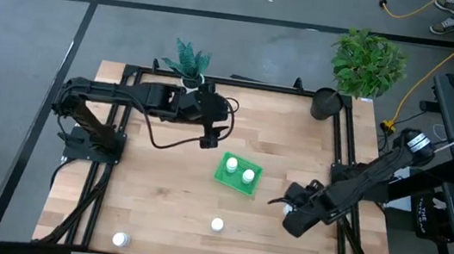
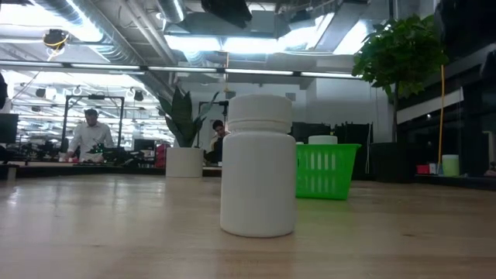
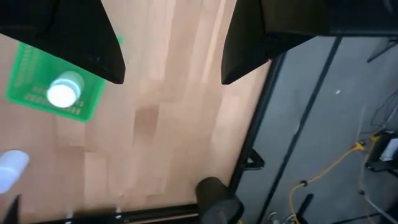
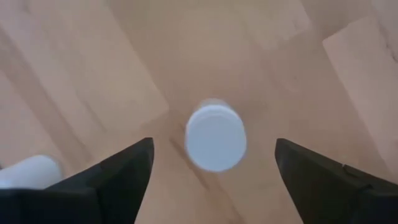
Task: Pick and place pill bottles into a basket
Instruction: Put the white pill bottle into the green bin
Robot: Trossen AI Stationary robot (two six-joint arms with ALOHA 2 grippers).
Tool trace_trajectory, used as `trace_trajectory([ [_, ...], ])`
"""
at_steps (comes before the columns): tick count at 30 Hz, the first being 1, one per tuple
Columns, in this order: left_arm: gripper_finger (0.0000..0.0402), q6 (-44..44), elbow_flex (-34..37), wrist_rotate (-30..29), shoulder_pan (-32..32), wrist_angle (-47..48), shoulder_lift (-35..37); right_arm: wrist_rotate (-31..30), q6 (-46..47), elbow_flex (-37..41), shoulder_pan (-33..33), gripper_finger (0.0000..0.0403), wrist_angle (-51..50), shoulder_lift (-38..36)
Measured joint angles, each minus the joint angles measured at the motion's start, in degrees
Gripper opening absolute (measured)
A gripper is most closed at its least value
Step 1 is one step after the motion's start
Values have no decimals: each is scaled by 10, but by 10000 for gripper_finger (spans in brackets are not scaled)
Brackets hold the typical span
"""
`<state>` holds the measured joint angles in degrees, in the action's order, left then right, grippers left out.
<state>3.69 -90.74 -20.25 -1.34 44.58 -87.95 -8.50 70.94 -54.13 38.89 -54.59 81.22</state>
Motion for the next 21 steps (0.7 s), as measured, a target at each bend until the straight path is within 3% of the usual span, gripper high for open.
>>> trace_trajectory([
  [12,261,-4,4,18,14,1,1,55,-3,86,-25,326,104,13],
  [21,261,-5,4,19,16,2,1,58,-7,92,-25,224,136,13],
])
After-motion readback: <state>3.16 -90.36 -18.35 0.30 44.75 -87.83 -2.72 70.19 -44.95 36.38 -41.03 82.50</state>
